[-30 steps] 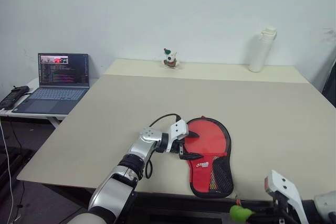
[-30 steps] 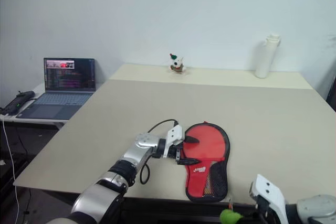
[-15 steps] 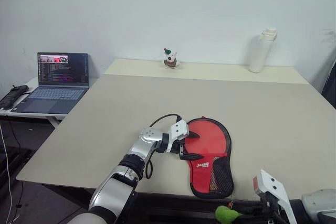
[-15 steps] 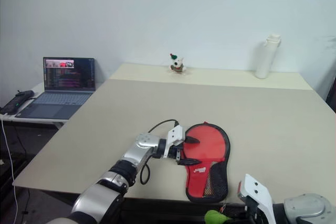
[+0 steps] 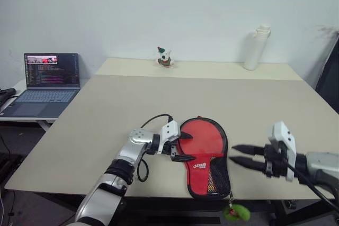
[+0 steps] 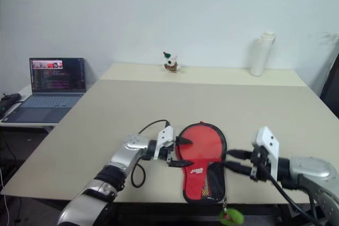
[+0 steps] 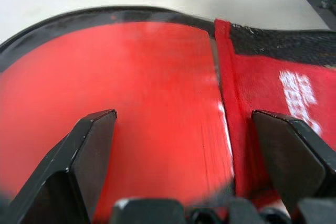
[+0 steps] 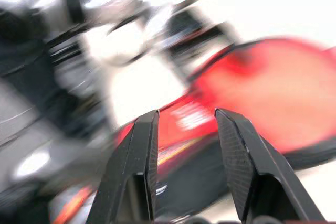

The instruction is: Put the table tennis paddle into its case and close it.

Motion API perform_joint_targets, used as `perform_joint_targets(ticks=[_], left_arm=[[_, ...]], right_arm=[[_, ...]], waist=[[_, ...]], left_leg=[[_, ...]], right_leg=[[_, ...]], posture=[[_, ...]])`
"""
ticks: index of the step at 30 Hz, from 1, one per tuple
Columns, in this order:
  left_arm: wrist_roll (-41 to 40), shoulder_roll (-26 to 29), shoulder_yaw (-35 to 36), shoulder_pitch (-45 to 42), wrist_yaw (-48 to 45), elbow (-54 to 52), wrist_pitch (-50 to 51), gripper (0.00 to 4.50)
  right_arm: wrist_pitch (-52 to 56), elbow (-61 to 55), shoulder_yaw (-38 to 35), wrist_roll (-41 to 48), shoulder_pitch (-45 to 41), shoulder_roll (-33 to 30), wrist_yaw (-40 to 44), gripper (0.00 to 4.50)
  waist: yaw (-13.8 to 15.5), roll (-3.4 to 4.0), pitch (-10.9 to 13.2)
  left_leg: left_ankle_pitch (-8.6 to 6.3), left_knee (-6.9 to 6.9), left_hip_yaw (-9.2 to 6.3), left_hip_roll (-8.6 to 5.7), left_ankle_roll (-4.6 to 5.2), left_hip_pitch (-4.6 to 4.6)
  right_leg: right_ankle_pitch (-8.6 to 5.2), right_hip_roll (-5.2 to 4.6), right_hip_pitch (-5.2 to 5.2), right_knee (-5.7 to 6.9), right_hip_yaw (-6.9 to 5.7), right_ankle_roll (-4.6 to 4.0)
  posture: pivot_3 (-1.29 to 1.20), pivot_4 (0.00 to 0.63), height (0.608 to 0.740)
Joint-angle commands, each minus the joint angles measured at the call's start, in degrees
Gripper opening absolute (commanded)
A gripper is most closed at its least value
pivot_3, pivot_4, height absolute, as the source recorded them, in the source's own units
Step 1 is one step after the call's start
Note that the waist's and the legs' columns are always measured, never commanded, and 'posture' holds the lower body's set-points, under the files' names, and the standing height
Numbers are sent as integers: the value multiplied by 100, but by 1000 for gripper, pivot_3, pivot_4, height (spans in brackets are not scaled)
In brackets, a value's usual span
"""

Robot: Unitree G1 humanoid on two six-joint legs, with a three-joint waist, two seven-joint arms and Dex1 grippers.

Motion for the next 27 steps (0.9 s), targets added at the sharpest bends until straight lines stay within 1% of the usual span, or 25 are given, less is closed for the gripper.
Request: perform_joint_targets(ticks=[1,6,9,14,15,17,21,25,27], left_arm=[[-614,303,555,186,319,-1442,946,4500],[-999,805,1210,899,1022,-2687,1909,4500],[-1182,987,1544,1448,1421,-3326,2290,4500],[-1371,1173,2020,2235,1921,-4058,2552,4500],[-1374,1200,2067,2339,1982,-4131,2530,4500],[-1322,1132,1922,2308,2206,-4278,2595,4500],[-1282,1180,1821,2110,2213,-3975,2396,4500],[-1178,1176,1668,2114,2225,-3752,2220,4500],[-1189,1126,1630,1984,2282,-3636,2156,4500]], right_arm=[[-638,1049,226,-469,-588,222,121,1887],[-1420,2501,646,-1101,-1521,648,306,1887],[-1754,3207,694,-1302,-1828,706,570,1887],[-2173,4169,645,-1637,-2165,562,835,1887],[-2228,4292,606,-1692,-2206,509,848,1887],[-2398,4695,486,-1754,-2343,355,988,1887],[-2458,4649,377,-1839,-2365,274,845,1887],[-2232,4173,367,-1845,-2070,242,828,1887],[-2088,4012,374,-1867,-2022,196,806,1887]], waist=[[-1,0,2],[-20,18,12],[-19,25,18],[5,32,27],[10,33,27],[41,39,32],[42,41,33],[23,43,32],[15,44,33]], left_leg=[[0,1,-1,1,0,-9],[-1,1,4,-8,2,-26],[-1,3,6,-9,2,-26],[-1,7,5,-9,2,-27],[-1,7,6,-9,2,-27],[0,9,4,-8,2,-27],[1,12,10,-9,2,-24],[1,9,13,-7,2,-21],[1,8,15,-6,2,-22]], right_leg=[[11,4,-8,1,1,-19],[15,8,-23,1,1,-25],[15,8,-24,1,2,-25],[17,6,-24,3,3,-26],[17,5,-24,3,3,-27],[19,4,-23,4,3,-31],[22,6,-22,7,3,-34],[22,7,-22,9,5,-35],[22,8,-23,9,6,-35]], posture=[[0,150,740],[0,150,740],[0,150,740],[0,150,740],[0,150,740],[0,150,740],[0,150,740],[0,150,740],[0,150,740]])
